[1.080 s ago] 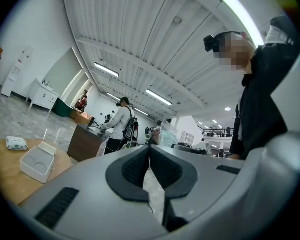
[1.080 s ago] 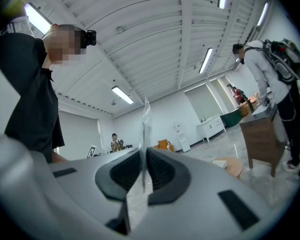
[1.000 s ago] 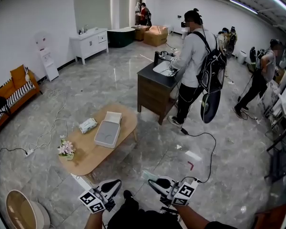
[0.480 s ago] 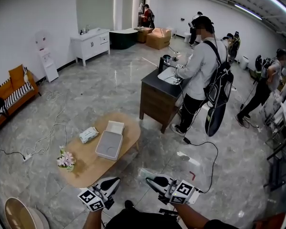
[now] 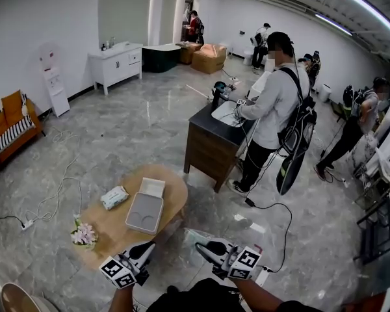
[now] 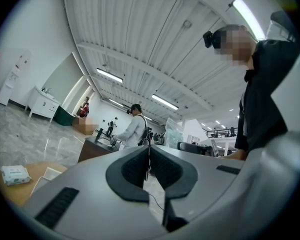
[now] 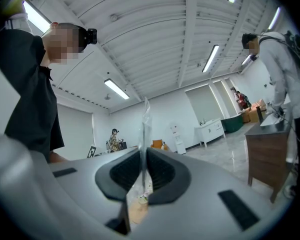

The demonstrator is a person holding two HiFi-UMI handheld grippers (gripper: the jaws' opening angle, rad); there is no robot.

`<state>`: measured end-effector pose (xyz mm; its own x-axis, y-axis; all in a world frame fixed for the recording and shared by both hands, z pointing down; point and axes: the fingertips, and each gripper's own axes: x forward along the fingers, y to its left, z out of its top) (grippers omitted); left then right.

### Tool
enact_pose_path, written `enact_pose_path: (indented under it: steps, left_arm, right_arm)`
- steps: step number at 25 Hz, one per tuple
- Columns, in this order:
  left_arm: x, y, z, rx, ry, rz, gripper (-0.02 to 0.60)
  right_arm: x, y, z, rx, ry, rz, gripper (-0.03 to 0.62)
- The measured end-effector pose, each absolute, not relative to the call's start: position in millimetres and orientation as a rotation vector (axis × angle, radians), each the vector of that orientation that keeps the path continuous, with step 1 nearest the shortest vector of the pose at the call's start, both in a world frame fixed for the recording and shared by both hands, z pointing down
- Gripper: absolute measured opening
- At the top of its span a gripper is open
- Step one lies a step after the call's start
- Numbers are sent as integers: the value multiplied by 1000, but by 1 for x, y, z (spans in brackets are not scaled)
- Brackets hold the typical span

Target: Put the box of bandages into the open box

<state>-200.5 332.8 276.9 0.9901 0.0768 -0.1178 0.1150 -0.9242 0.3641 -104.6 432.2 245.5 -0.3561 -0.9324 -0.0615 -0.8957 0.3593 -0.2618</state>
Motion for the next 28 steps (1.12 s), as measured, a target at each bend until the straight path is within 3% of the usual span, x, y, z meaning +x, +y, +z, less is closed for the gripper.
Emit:
enact_pose_path:
  steps: [13,28]
  left_arm:
    - [-130,261,285,2753,98,-104,18]
    - [18,174,268,2724,-210,-190,18]
  right_arm:
    - [-17,362,260,-1664,2376,-294,35]
    - [159,266,246,-1432,2498,-297,35]
